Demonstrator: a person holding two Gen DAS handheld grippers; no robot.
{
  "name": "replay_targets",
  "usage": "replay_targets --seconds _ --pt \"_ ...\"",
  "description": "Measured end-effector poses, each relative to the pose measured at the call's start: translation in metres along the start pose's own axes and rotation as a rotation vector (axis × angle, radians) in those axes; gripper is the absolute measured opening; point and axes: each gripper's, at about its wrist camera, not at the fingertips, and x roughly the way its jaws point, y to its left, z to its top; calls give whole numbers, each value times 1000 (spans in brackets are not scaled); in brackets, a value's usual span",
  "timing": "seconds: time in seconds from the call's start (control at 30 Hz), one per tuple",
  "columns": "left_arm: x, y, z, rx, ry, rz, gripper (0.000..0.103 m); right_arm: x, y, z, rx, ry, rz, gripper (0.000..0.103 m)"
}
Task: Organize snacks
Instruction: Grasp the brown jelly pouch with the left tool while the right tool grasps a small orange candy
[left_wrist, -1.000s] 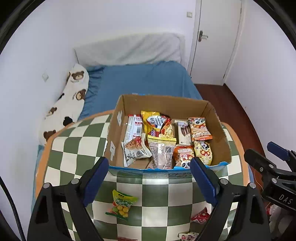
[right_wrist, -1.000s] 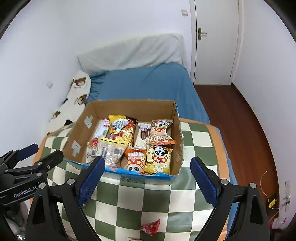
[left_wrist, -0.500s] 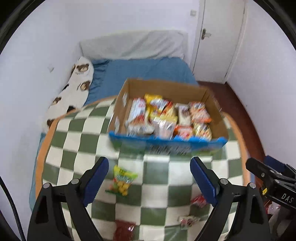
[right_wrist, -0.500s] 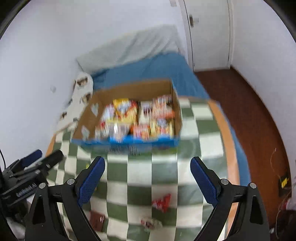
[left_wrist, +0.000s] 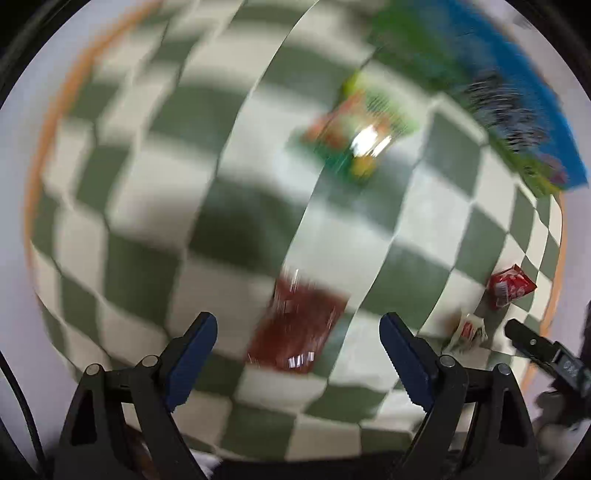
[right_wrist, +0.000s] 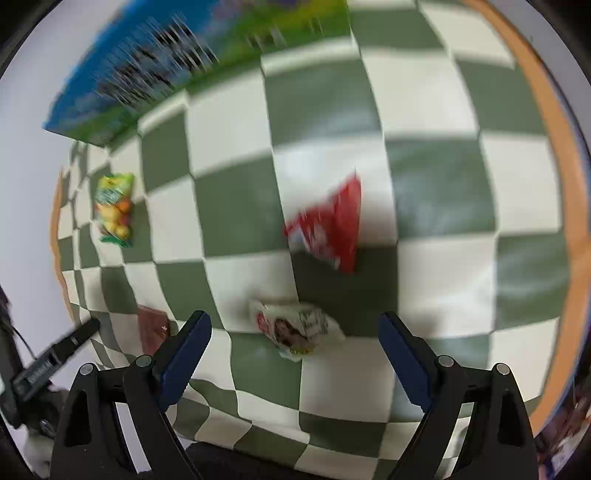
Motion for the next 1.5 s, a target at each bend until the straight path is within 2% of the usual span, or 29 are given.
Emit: replay_targets --seconds 0.03,0.1,0.23,0.33,0.47,0.5,0.53,0.6,0.73,0.83,0.97,1.13,1.17,1.2,1.23,1.3,1.37,1.43,1.47,1.5 --pt "9 9 -3 -47 24 -15 90 6 -2 -2 13 11 2 94" --pt "18 15 -6 -56 5 -24 90 15 -3 -5 8 28 -14 94" --pt "42 -15 -11 166 -1 100 90 22 11 -7 -106 36 -82 94" --pt "61 -33 -14 252 13 132 88 28 28 -7 -207 44 -123 94" --pt "73 -52 -18 319 -6 185 59 42 40 -8 -261 65 -158 92" --pt "73 -54 -19 320 -7 187 57 47 39 -8 -260 74 -167 85" --pt "73 -58 -20 319 -8 177 55 52 38 -7 -256 80 -180 72" --pt "71 -64 -22 305 -6 148 54 61 36 -8 -247 92 -180 63" --pt "69 -79 -25 298 2 111 53 64 43 -13 -281 40 -206 60" --pt "68 -91 -26 296 6 90 52 61 46 -16 -279 22 -192 60" --pt "58 -109 -26 306 -1 53 52 49 44 -16 -257 -3 -155 59" --pt "30 -134 -25 328 -32 -15 52 9 43 -11 -249 -55 -86 59" --pt "22 -139 -25 332 -42 -30 52 2 45 -10 -247 -67 -71 56" --pt "13 -142 -26 338 -53 -41 52 -7 47 -8 -249 -77 -52 37" --pt "2 -148 -26 345 -70 -63 52 -17 49 -6 -246 -82 -29 29" --pt "-15 -161 -13 366 -105 -85 52 -34 53 -1 -238 -108 8 29" --pt "-29 -171 -7 394 -157 -81 52 -43 59 6 -265 -122 -10 29" --pt "-33 -178 4 408 -186 -63 52 -40 55 12 -248 -97 -8 32" --pt "-30 -176 5 408 -185 -59 52 -37 49 17 -210 -82 18 38" --pt "-27 -173 10 406 -177 -56 52 -29 41 15 -202 -61 22 53"
